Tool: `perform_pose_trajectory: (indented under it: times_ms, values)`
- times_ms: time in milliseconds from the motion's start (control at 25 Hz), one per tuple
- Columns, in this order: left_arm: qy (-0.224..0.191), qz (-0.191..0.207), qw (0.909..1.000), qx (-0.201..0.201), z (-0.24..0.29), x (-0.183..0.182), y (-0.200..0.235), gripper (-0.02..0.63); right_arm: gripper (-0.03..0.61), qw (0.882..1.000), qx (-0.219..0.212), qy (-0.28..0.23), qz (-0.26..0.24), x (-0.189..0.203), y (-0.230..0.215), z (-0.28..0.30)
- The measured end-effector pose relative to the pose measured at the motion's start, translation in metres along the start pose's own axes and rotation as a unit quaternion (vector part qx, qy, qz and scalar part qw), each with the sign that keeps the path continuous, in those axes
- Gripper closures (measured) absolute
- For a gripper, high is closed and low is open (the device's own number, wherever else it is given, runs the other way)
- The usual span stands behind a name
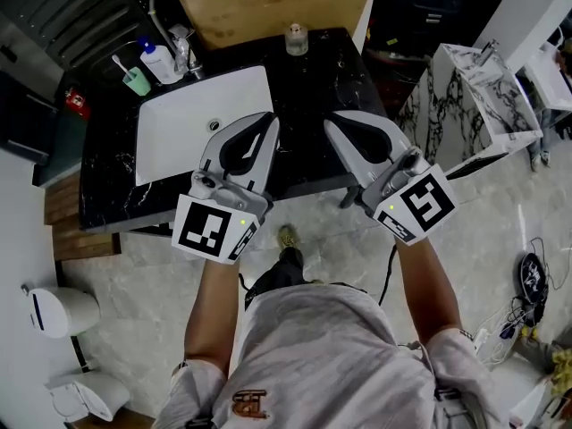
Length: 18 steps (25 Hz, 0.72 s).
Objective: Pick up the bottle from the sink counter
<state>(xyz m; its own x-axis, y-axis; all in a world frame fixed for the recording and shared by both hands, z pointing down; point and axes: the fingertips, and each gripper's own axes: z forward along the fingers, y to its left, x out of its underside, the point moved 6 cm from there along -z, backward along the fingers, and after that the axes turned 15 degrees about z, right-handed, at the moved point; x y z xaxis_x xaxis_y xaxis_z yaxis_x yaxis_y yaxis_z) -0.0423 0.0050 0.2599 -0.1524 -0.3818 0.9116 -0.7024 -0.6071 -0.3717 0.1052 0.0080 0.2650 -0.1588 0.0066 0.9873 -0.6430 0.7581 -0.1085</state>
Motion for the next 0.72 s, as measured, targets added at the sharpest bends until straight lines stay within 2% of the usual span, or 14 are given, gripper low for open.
perform_pose_trajectory:
  times_ms: [400, 560, 720]
  values:
    - [-0.021, -0.002, 0.9996, 0.02, 0.046, 0.024, 0.074, 0.614, 0.577, 0.999, 0.039, 0.01, -0.008, -0.005, -0.05, 0.073]
    - [-0.009, 0.006, 0.9992, 0.038, 0.062, 0.041, 0.096, 0.614, 0.577, 0.998, 0.053, 0.018, -0.011, -0.001, -0.066, 0.1]
    - [-0.014, -0.008, 0.9988, 0.046, 0.076, 0.052, 0.113, 0.614, 0.577, 0.997, 0.066, 0.031, -0.013, 0.004, -0.079, 0.12]
